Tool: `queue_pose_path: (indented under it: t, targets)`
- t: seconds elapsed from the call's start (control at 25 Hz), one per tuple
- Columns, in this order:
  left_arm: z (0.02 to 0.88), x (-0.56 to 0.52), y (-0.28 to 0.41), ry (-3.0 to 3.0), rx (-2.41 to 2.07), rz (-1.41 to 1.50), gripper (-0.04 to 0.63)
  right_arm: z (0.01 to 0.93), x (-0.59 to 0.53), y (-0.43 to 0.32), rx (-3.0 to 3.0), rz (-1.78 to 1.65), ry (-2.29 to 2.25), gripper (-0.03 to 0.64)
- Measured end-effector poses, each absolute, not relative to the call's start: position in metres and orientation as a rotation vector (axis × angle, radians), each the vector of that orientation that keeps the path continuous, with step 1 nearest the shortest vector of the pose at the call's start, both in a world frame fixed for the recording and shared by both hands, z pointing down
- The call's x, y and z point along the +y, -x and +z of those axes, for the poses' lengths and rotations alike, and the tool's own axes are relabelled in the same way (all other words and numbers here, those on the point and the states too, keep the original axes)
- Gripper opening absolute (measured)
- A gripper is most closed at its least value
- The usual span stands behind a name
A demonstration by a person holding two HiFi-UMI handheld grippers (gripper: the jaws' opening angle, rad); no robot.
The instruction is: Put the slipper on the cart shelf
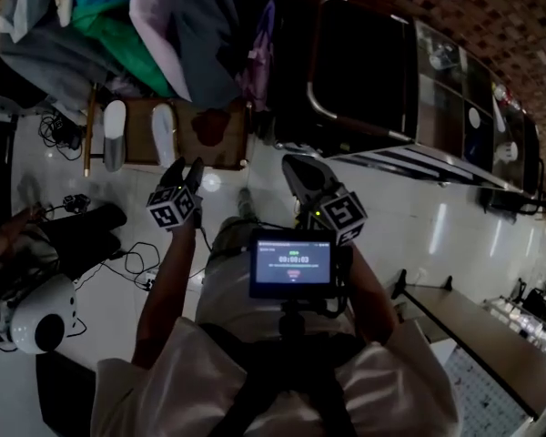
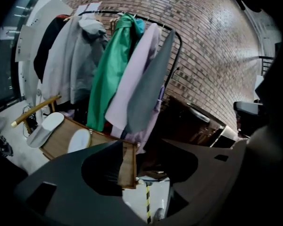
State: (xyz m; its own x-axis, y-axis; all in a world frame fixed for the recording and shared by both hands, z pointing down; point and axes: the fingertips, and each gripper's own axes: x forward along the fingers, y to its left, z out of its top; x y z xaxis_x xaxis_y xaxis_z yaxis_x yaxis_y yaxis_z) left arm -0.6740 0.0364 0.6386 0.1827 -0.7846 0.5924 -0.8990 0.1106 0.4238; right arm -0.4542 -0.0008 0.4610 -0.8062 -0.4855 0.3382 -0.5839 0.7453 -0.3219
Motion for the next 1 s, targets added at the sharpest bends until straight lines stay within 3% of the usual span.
queue_pose_path:
  t: [0.52, 1.0]
  targets:
    - [0.774, 0.030, 0.815, -1.422, -1.657, 0.437, 0.277, 0.487, 0.004, 0.565, -2.680, 0.634, -0.703, 0.015]
    - [0.897, 0.024, 0.863, -1.274, -1.534, 0.596, 0.371, 0.527, 0.009, 0.566, -2.538, 0.674, -0.710, 0.015]
